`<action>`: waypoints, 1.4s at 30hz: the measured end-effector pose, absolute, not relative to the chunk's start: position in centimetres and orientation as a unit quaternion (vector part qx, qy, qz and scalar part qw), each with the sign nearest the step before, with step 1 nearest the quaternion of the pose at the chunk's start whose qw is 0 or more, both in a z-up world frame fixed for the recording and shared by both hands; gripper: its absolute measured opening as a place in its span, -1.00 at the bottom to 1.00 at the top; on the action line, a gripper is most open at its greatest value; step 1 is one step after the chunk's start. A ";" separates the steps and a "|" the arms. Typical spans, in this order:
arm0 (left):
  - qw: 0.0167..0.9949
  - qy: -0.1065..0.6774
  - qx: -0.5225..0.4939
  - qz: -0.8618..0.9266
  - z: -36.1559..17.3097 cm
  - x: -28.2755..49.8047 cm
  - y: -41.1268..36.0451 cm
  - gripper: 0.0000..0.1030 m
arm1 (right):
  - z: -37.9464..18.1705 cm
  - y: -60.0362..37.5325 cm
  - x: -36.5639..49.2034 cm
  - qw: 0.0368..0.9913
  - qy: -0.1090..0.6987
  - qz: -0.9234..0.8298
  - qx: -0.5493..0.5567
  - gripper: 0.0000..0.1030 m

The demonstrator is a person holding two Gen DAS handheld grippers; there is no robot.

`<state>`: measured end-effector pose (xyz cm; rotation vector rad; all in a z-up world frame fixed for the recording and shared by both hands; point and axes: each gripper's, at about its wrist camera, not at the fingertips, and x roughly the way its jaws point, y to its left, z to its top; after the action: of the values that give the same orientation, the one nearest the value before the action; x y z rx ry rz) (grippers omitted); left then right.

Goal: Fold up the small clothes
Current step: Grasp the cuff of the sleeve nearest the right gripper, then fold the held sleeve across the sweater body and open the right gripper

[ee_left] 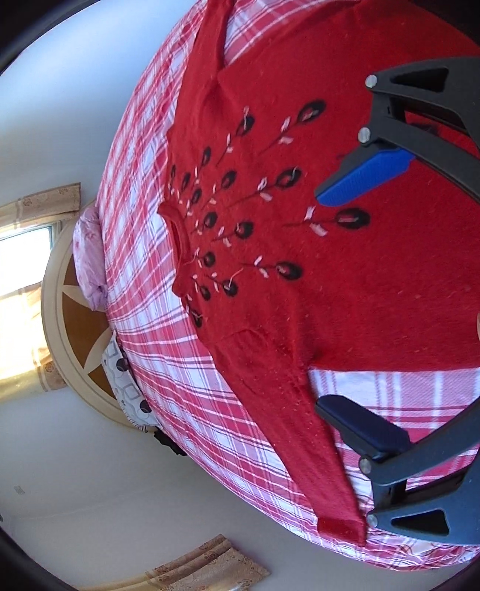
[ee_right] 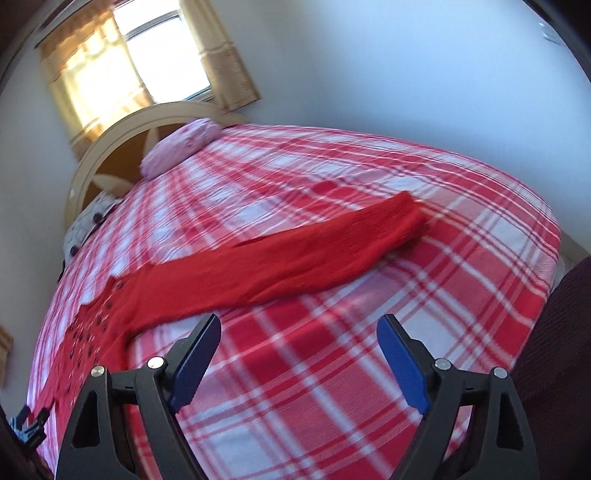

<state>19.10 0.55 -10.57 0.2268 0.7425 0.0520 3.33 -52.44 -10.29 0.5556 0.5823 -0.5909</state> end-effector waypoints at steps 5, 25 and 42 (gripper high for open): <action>0.920 0.377 0.101 0.038 -11.7 21.7 1.7 1.00 | -11.3 -57.3 3.6 0.855 0.276 -0.310 0.311 0.39; 0.910 0.408 0.067 0.031 -14.6 23.9 3.3 1.00 | -10.4 -60.4 8.9 0.858 0.271 -0.281 0.335 -0.87; 0.910 0.413 0.027 0.001 -15.2 23.9 4.2 1.00 | -0.7 -41.3 24.0 0.934 0.299 -0.098 0.172 -0.90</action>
<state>23.88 4.23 -15.18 0.0561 0.8524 0.0012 23.98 -41.28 -0.70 0.3511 0.6108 -0.2012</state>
